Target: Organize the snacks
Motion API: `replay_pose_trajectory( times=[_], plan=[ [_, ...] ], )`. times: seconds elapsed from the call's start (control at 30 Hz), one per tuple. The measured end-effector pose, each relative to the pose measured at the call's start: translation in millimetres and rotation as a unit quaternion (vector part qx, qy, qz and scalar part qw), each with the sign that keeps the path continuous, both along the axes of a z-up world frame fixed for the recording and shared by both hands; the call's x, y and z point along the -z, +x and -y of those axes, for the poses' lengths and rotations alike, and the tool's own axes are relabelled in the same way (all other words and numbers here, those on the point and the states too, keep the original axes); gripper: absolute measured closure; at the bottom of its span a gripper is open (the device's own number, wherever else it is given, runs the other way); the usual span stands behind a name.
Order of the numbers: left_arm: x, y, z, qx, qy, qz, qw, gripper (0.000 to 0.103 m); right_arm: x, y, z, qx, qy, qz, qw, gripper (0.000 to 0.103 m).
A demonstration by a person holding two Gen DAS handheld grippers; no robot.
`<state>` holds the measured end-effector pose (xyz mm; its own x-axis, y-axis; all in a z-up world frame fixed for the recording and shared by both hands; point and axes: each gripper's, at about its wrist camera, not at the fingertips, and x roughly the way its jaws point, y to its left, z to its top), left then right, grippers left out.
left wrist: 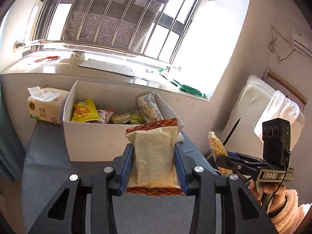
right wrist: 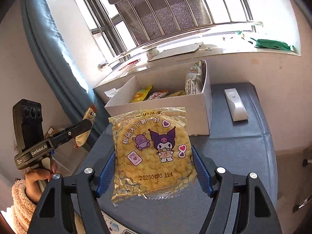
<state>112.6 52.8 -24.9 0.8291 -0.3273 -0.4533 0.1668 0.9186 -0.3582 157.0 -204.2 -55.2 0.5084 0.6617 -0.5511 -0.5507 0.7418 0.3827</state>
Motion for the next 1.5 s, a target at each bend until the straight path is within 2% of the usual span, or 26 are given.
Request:
replay_pose_trajectory(
  times=[0.1, 0.23, 0.3, 0.33, 0.37, 0.4, 0.43, 0.5, 0.53, 0.7, 0.83, 0.9, 1.03, 1.1, 1.17, 1.23, 1.33, 1.4, 1.5],
  plan=[
    [-24, 32, -18, -0.014, -0.008, 0.020, 0.9997, 0.059, -24, 40, -26, 0.011, 0.011, 0.009, 1.000, 0.026],
    [-42, 91, -30, -0.037, 0.020, 0.008, 0.9991, 0.058, -42, 85, -58, 0.018, 0.011, 0.012, 1.000, 0.026],
    [-43, 116, -39, -0.075, 0.018, -0.002, 0.9970, 0.052, -42, 106, -73, 0.023, -0.003, 0.003, 1.000, 0.026],
    [-43, 125, -46, -0.088, 0.002, -0.007, 0.9961, 0.040, -41, 114, -80, 0.026, -0.014, 0.001, 1.000, 0.026],
    [-41, 136, -52, -0.093, -0.013, -0.016, 0.9954, 0.014, -40, 121, -87, 0.030, -0.037, 0.007, 0.999, 0.026],
    [-38, 145, -56, -0.100, -0.022, -0.025, 0.9945, 0.000, -39, 126, -93, 0.033, -0.060, 0.017, 0.998, 0.025],
    [-38, 153, -58, -0.100, -0.019, -0.030, 0.9943, 0.000, -37, 130, -97, 0.033, -0.077, 0.025, 0.996, 0.024],
    [-36, 161, -54, -0.091, 0.011, -0.038, 0.9951, 0.000, -36, 137, -100, 0.039, -0.088, 0.031, 0.995, 0.006],
    [-34, 162, -52, -0.090, 0.027, -0.041, 0.9947, 0.000, -35, 140, -100, 0.052, -0.094, 0.033, 0.994, 0.000],
    [-26, 147, -54, -0.087, 0.029, -0.043, 0.9948, 0.000, -27, 145, -95, 0.053, -0.090, 0.018, 0.994, 0.000],
    [-27, 136, -53, -0.103, 0.050, -0.046, 0.9924, 0.000, -24, 140, -92, 0.052, -0.094, 0.023, 0.994, 0.000],
    [-32, 125, -52, -0.105, 0.058, -0.034, 0.9922, 0.000, -25, 136, -92, 0.053, -0.104, 0.027, 0.993, 0.000],
    [-44, 101, -37, -0.117, 0.130, -0.017, 0.9844, 0.000, -33, 121, -91, 0.058, -0.144, 0.067, 0.986, 0.000],
    [-50, 84, -32, -0.123, 0.143, 0.003, 0.9821, 0.000, -39, 108, -88, 0.067, -0.163, 0.094, 0.980, 0.000],
    [-52, 67, -31, -0.137, 0.129, 0.012, 0.9821, 0.000, -44, 92, -82, 0.072, -0.162, 0.119, 0.977, 0.000],
    [-52, 55, -31, -0.140, 0.109, 0.004, 0.9842, 0.000, -47, 78, -76, 0.070, -0.160, 0.131, 0.976, 0.000],
    [-48, 35, -26, -0.150, 0.098, 0.006, 0.9837, 0.000, -45, 59, -70, 0.069, -0.171, 0.132, 0.974, 0.000],
    [-45, 20, -19, -0.131, 0.083, 0.015, 0.9878, 0.000, -40, 43, -66, 0.071, -0.176, 0.130, 0.973, 0.000],
    [-40, -2, -7, -0.133, 0.092, 0.019, 0.9867, 0.000, -34, 9, -59, 0.100, -0.189, 0.161, 0.963, 0.000]
  ],
)
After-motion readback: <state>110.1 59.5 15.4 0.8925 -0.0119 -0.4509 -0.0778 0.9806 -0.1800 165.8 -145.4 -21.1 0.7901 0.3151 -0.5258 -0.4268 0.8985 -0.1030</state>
